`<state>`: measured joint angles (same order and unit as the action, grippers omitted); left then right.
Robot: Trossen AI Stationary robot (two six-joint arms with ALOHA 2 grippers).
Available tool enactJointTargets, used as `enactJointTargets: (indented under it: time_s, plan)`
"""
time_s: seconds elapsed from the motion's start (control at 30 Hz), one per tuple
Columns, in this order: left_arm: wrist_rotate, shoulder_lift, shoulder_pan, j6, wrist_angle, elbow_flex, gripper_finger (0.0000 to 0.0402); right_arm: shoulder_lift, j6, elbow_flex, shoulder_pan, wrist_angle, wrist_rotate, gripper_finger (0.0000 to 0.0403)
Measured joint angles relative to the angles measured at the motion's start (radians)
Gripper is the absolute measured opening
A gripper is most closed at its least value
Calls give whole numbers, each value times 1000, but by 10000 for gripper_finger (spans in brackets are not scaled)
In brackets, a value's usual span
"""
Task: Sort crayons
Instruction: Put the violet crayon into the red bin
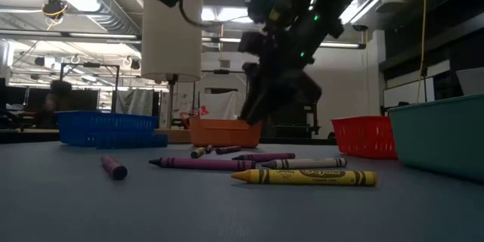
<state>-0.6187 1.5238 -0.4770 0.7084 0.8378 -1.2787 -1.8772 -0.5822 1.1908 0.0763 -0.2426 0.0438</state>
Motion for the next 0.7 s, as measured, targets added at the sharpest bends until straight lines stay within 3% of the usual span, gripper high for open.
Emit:
enactJointTargets:
  time_s: [0.3, 0.7]
  plan:
    - [-14, 0, 1, -3, -1, 0, 92, -87, -48, 0, 25, 139, 81, 122]
    - [-53, 0, 2, -3, -1, 0, 92, -162, -77, 4, 23, 148, 88, 122]
